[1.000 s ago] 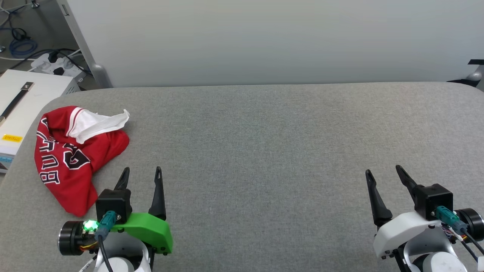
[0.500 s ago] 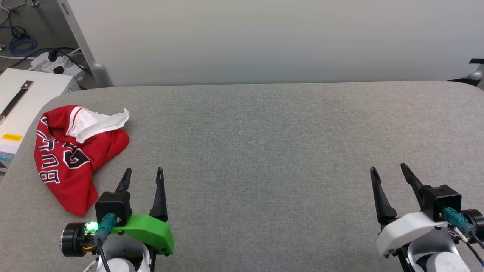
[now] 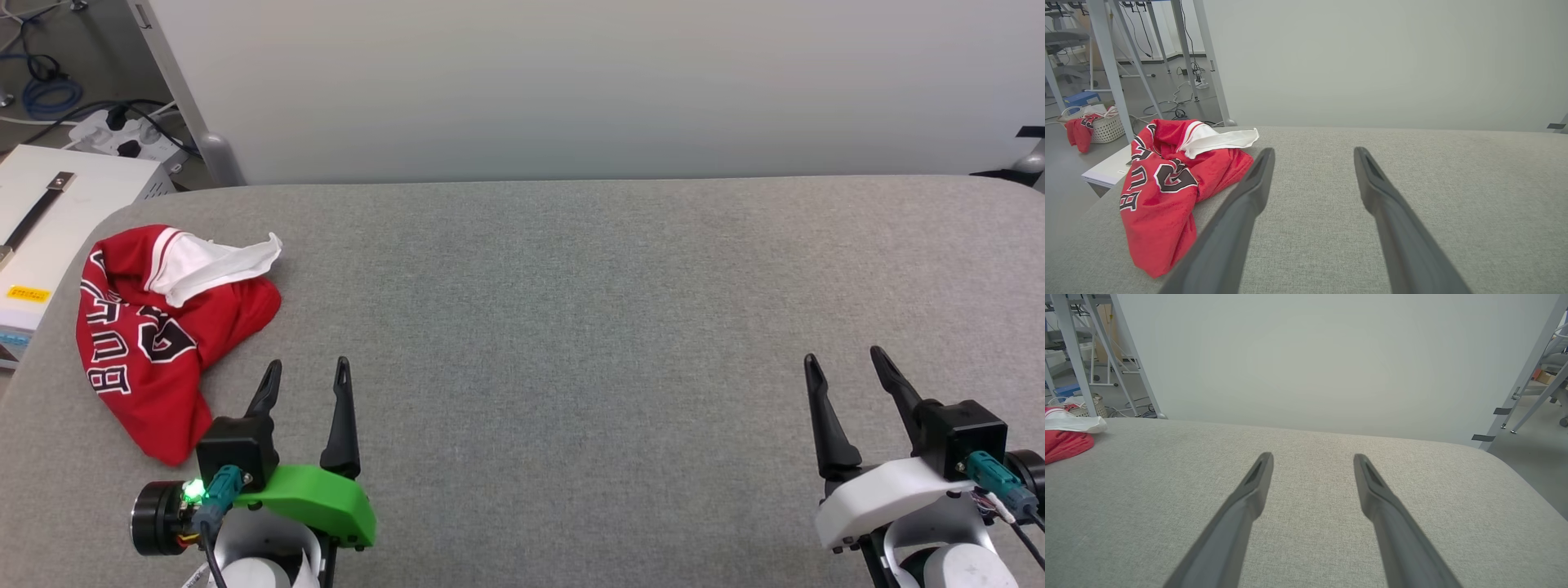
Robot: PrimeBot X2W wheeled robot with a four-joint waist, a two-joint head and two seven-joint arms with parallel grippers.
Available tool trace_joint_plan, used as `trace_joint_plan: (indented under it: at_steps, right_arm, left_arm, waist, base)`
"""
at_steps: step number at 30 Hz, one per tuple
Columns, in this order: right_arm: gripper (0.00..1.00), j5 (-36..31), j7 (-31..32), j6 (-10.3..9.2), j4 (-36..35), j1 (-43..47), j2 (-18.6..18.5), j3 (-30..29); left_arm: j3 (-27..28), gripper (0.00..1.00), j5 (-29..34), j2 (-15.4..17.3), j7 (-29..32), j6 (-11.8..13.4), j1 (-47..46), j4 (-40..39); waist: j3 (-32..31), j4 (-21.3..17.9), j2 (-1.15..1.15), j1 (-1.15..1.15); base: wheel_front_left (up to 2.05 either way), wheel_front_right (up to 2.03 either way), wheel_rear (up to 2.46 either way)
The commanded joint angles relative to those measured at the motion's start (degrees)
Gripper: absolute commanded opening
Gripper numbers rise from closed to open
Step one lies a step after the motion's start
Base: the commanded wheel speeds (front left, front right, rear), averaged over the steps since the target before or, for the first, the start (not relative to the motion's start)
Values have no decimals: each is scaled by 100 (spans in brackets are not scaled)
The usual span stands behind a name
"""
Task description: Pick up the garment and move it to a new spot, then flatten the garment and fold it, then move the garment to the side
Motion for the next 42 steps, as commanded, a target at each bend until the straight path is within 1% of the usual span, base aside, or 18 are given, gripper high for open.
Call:
trace_joint_plan:
  at_steps: [1, 29, 42]
  right_arm:
    - [100, 75, -70, -2, -42, 56, -5, -13]
    - [100, 251, -399, -3, -76, 138, -7, -69]
    - [100, 255, -549, -4, 161, 167, -7, -74]
  left_arm:
    - [-4, 100, -49, -11, -67, -14, 62, -2]
    - [-91, 100, -332, -19, -401, -38, 144, 157]
    - [-174, 100, -424, -22, -553, -52, 157, 421]
  waist:
    - [0, 3, 0, 0]
    - [16, 15, 0, 0]
    - [25, 39, 0, 0]
  base:
    - [0, 0, 0]
    - [0, 0, 0]
    - [0, 0, 0]
